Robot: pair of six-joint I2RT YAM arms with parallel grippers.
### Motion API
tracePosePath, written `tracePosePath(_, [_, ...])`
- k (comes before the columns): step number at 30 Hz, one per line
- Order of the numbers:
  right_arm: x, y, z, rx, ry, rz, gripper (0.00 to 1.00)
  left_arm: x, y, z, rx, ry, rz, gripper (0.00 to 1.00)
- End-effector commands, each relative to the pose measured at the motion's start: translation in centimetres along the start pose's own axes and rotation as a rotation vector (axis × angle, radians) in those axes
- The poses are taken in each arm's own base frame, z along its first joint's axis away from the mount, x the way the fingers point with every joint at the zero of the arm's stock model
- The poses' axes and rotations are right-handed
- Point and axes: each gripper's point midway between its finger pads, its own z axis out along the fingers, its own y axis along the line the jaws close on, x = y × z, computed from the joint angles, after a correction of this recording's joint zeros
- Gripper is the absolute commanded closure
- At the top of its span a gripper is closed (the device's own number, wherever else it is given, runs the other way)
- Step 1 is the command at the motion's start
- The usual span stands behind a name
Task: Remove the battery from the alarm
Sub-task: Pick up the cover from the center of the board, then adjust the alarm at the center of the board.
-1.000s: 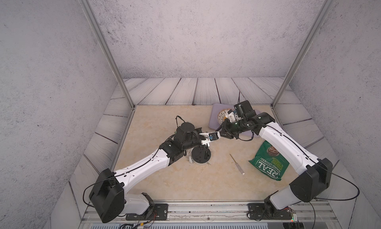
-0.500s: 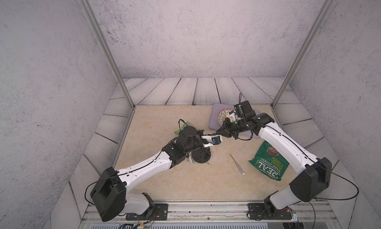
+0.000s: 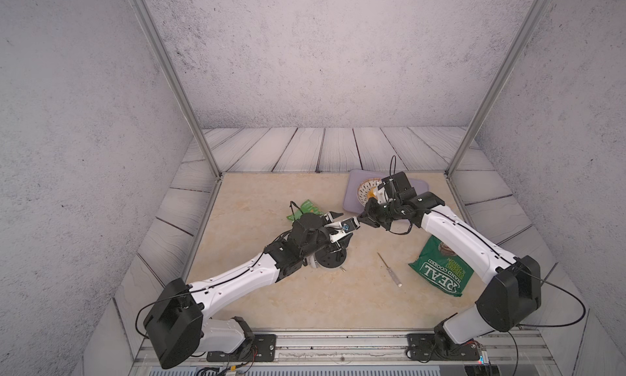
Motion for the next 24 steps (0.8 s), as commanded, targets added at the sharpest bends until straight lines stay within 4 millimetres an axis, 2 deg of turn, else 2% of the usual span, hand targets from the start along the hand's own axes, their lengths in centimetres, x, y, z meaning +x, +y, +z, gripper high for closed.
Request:
tracePosePath(1, [-0.8,-0.8,0.7,0.021,-0.112,-0.153,1.0,2.1,0.0,-2.5,-0.004,0.112,-0.233,0.15])
tracePosePath(3, [-0.6,-0.8,1.5,0.008,-0.159,-0.211,1.0,4.0,0.2,-3.6,-0.027,0.195,-0.367,0.14])
tracePosePath(6, [0.0,-0.8,2.4,0.007,-0.219,-0.283,1.0,8.1,1.5,-5.3,-0.117,0.343,-0.601,0.15])
tracePosePath(9, [0.6,-0.8,3.0,0.016,-0.286,-0.344,1.0,11.3,0.9,-6.1,-0.09,0.454,-0.88,0.15])
tracePosePath(12, [1.0,-0.5,2.9,0.006,-0.38,-0.373,1.0,14.1,-0.1,-6.1,-0.046,0.557,-1.071,0.2])
tracePosePath(16, [1.0,-1.3,3.0,0.011,-0.433,-0.367,1.0,16.0,-1.7,-4.6,0.052,0.643,-1.21,0.26])
tracePosePath(19, [1.5,-2.0,3.7,0.012,-0.416,-0.355,1.0,16.4,-2.5,-3.1,0.149,0.683,-1.283,0.32])
tracePosePath(24, [2.7,-2.0,4.6,-0.034,-0.404,-0.337,1.0,17.3,-3.5,-0.6,0.25,0.754,-1.399,0.42])
